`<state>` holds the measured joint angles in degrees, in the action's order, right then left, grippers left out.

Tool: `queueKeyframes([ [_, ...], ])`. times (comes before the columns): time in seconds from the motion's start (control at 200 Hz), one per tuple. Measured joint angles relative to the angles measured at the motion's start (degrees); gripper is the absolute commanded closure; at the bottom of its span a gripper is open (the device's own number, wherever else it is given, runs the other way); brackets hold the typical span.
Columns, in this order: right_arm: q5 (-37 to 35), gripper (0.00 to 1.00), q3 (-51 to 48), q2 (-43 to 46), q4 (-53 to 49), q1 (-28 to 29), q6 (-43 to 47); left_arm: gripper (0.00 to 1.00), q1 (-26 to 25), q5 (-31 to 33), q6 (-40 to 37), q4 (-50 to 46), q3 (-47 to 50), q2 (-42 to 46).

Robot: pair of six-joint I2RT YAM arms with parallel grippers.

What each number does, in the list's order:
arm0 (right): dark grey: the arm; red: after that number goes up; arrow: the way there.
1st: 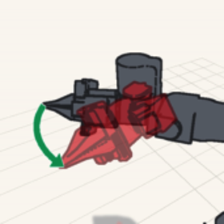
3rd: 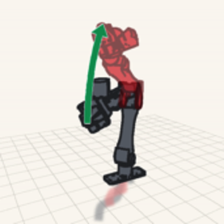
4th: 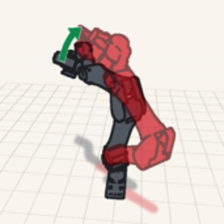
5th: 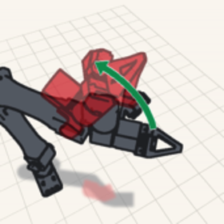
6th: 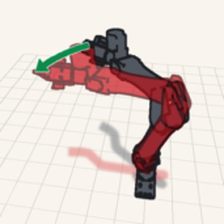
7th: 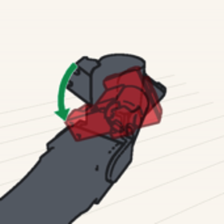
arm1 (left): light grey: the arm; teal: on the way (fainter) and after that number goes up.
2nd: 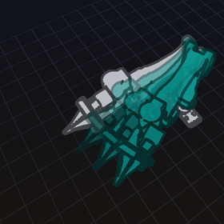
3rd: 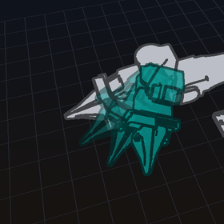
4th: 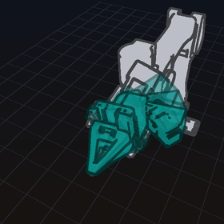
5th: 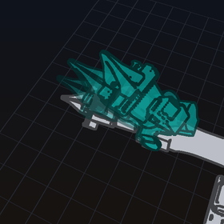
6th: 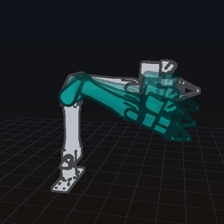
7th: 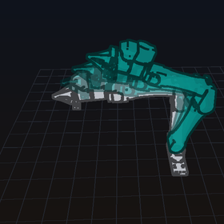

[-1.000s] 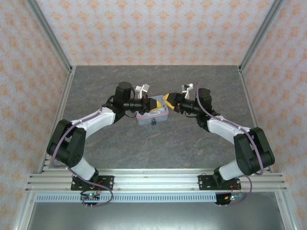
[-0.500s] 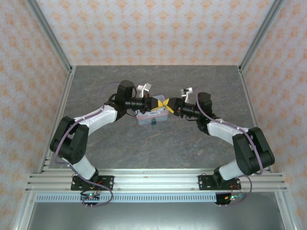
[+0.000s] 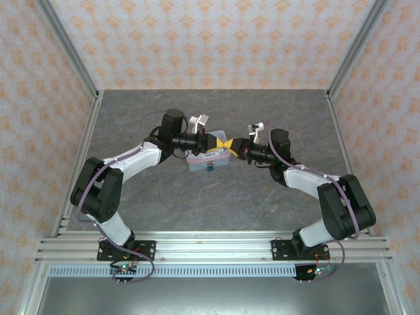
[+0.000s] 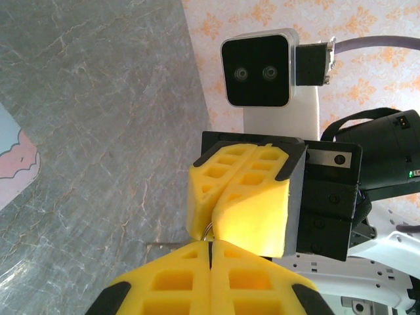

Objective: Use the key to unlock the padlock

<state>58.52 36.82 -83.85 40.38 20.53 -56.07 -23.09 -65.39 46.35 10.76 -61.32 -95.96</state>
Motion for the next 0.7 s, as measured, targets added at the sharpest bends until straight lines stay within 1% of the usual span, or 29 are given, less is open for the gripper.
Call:
queueKeyframes([
  [0.2, 0.00, 1.00, -0.33, 0.02, 0.07, 0.04, -0.02, 1.00, 0.26, 0.24, 0.37, -0.68, -0.04, 0.00],
  [0.465, -1.73, 1.00, -2.16, 1.09, 1.07, 0.07, -0.02, 1.00, 0.26, 1.18, 5.18, 1.57, -0.04, -0.96],
  [0.505, -2.32, 1.00, -2.54, 1.36, 1.07, 0.11, -0.02, 0.90, 0.26, 1.55, 5.57, 1.62, -0.04, -0.96],
  [0.556, -3.37, 1.00, -3.06, 1.77, 1.11, 0.17, -0.04, 0.68, 0.26, 2.56, 5.88, 1.68, -0.04, -0.96],
  [0.596, -3.98, 1.00, -3.76, 2.23, 1.09, 0.17, -0.22, 0.54, 0.46, 4.72, 6.34, 2.08, 0.20, -0.92],
  [0.651, -5.29, 1.00, -4.98, 2.97, 1.01, 0.20, -0.52, 0.41, 1.29, 7.74, 6.80, 2.84, 1.62, -0.13],
  [0.701, -6.73, 1.00, -5.99, 3.52, 0.94, 0.22, -0.90, 0.34, 2.32, 10.71, 7.58, 3.08, 4.07, 1.68],
])
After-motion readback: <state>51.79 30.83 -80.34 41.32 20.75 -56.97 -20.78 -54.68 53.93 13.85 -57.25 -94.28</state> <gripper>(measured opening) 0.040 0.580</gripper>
